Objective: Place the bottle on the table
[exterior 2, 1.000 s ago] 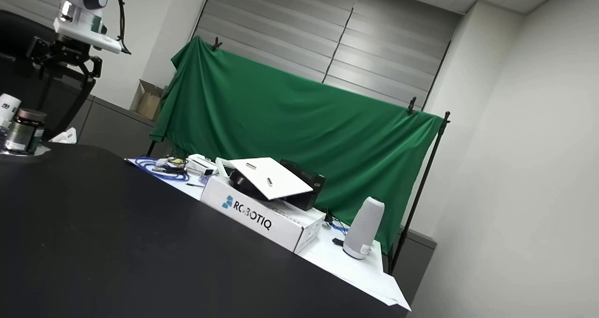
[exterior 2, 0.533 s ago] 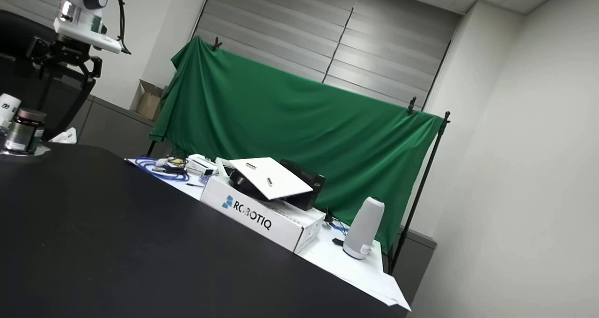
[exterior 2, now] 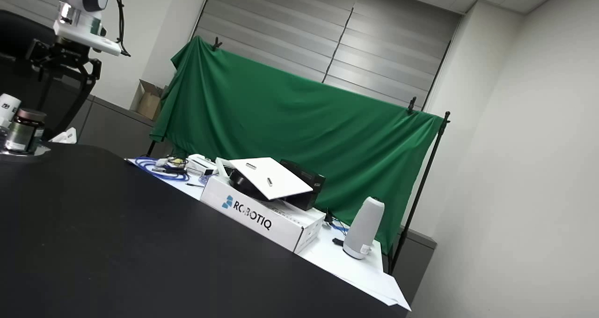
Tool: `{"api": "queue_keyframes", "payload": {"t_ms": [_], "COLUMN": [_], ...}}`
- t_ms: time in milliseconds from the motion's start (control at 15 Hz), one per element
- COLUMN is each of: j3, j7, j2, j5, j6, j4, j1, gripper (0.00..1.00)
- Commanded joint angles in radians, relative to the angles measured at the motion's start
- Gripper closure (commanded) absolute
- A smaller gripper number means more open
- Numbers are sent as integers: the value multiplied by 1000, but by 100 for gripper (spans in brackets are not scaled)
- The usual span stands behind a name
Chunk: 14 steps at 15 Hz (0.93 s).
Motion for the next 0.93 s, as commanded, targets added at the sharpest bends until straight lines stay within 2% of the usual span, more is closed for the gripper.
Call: {"api": "queue_keyframes", "payload": {"t_ms": [0, 333, 867], "j3": [-5, -3, 1], "j7": [-11, 4, 13], "j2": [74, 153, 238], "j5": [-16, 2, 39], "j6": [-52, -75, -236], "j4": [109, 192, 311], "j1": [15, 30, 63], "gripper": [0, 0, 0]}}
